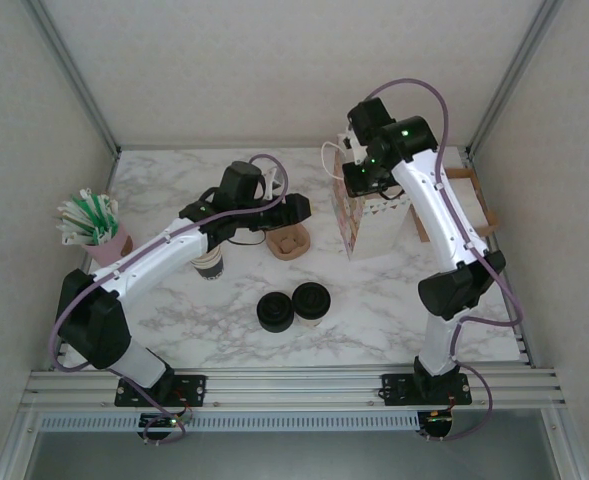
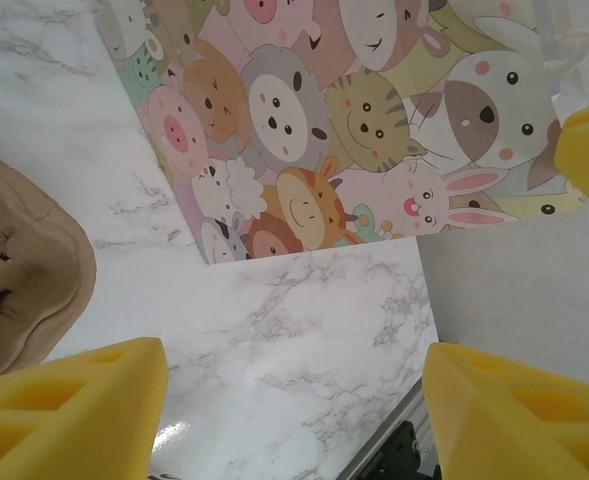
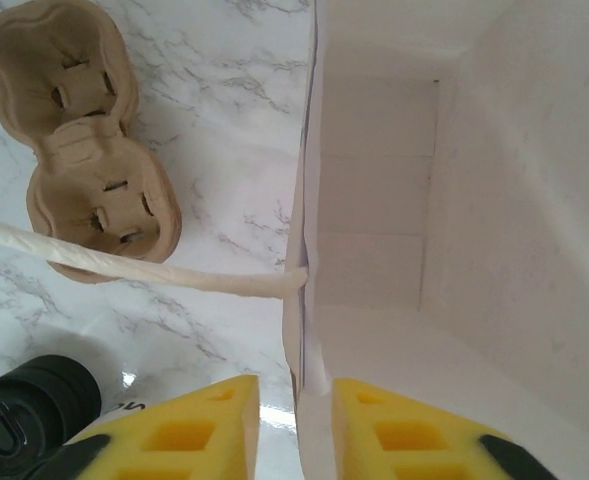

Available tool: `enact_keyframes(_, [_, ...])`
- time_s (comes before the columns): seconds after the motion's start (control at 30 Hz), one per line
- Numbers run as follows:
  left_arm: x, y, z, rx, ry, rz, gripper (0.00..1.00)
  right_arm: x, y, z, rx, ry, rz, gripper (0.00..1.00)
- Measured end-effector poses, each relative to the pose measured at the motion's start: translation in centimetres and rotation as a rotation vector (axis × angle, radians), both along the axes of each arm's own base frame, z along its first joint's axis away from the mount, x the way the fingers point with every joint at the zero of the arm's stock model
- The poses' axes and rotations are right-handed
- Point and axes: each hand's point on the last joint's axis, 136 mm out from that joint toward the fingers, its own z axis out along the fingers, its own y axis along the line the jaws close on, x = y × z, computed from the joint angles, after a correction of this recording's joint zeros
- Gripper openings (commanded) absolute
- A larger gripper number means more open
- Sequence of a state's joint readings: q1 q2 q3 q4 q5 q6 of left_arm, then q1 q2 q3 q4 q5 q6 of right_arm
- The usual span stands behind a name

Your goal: Pack the takeout coffee

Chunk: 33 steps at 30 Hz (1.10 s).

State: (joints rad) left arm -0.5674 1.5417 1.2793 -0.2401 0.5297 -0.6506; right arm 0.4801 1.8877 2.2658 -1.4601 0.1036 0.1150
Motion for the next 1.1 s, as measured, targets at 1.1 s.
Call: enact_keyframes(1.1, [0.1,-0.3,0.4,-0.018,-0.018,-0.008,0.65,-7.4,-5.9,0.2,-0.24,-0.017,-0.097,0.0])
